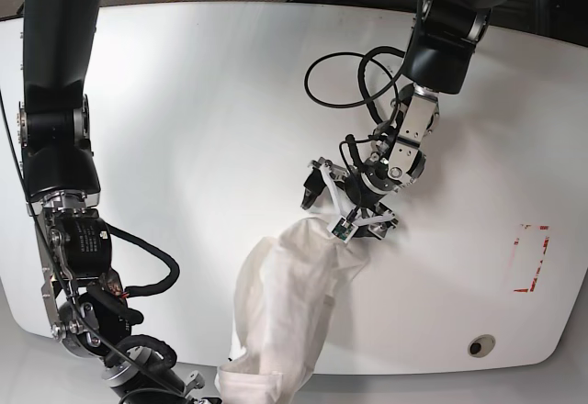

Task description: Layout the t-shirt on the table in an organized manner, then fold the t-shirt properly

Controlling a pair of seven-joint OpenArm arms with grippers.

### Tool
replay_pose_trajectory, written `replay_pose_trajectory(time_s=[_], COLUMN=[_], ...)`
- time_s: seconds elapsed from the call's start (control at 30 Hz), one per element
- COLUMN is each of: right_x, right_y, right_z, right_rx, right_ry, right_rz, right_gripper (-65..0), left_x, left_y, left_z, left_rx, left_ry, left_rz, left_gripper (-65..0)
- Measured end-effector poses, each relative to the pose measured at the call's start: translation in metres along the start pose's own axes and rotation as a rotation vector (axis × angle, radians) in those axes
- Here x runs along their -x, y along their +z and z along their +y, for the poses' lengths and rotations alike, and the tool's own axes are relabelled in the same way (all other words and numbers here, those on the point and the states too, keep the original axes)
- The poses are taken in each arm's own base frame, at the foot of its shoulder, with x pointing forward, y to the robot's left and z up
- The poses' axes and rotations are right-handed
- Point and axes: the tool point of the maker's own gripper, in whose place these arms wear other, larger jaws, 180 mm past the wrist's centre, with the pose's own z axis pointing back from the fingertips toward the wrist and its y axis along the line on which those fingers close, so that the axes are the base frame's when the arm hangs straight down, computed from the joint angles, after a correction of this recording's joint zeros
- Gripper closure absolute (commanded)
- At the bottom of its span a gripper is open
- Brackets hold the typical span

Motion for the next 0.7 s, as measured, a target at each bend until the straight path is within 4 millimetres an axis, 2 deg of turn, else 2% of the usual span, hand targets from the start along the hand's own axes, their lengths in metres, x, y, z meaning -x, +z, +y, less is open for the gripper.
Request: replay_pose_trajectory(time_s=[0.2,0.37,0.6,0.7], right_x=[0.000,0.000,-0.001,-0.002], right_y=[0.000,0.000,0.000,0.001], right_z=[0.002,0.001,0.006,0.007], right_rx=[-0.006,-0.005,-0.017,-0.020], right_ry=[-0.002,-0.002,0.005,0.006], right_rz=[0.000,0.000,-0.004,-0.006], right_gripper=[0.0,0.0,0.0,0.0], left_x=[0.005,0.004,0.003,0.000], left_y=[-0.010,-0.016,-0.025,-0.028], left_z=[0.018,0.024,0.020,0.014], left_rx=[-0.019,-0.022,0.004,0.005], left_ry=[0.008,0.021,0.010,0.018], left_rz=[0.037,0.019,0.014,0.001], left_gripper=[-53.8,-53.8,-53.2,-48.3])
